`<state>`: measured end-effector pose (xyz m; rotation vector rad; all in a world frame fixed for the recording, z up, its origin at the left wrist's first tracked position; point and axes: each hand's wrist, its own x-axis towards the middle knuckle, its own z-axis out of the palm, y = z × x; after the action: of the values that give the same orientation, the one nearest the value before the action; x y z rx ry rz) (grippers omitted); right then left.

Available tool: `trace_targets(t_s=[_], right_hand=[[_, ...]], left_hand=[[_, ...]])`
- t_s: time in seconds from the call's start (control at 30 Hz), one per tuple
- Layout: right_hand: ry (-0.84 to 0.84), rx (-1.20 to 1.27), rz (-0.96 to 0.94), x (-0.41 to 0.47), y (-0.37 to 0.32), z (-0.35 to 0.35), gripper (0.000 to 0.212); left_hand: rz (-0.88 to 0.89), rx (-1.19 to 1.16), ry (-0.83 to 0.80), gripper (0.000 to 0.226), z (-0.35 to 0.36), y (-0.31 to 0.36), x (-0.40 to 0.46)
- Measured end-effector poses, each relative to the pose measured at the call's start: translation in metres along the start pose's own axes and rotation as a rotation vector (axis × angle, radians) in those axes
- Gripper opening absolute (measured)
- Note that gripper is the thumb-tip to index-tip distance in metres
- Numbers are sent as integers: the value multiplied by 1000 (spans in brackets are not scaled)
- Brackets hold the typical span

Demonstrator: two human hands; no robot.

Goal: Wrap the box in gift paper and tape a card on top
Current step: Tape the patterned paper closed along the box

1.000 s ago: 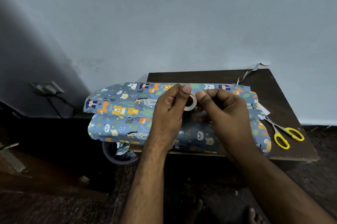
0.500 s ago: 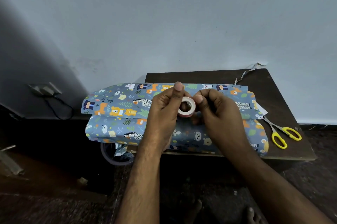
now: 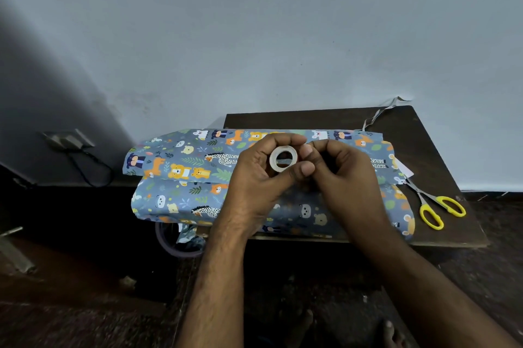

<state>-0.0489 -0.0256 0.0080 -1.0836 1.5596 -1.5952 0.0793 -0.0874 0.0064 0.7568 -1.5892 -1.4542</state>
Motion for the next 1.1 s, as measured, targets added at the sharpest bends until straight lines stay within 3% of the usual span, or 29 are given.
trace_targets(t_s=[0.2,0.5,0.83,1.1], right_hand=[[-120,-285,-76,9,-2,-17,21],[-291,-119,55,13,-4,-27,26],[-320,177,135,12,-5,-37,26],[-267,212,142,12,-2,-38,26]], left_hand=[[-73,-49,45,30,3,4,0],[-99,-91,50,36,3,5,1],[-80,-147,-44,45,1,10,-2],[-94,-160,-13,47,-1,10,-2]])
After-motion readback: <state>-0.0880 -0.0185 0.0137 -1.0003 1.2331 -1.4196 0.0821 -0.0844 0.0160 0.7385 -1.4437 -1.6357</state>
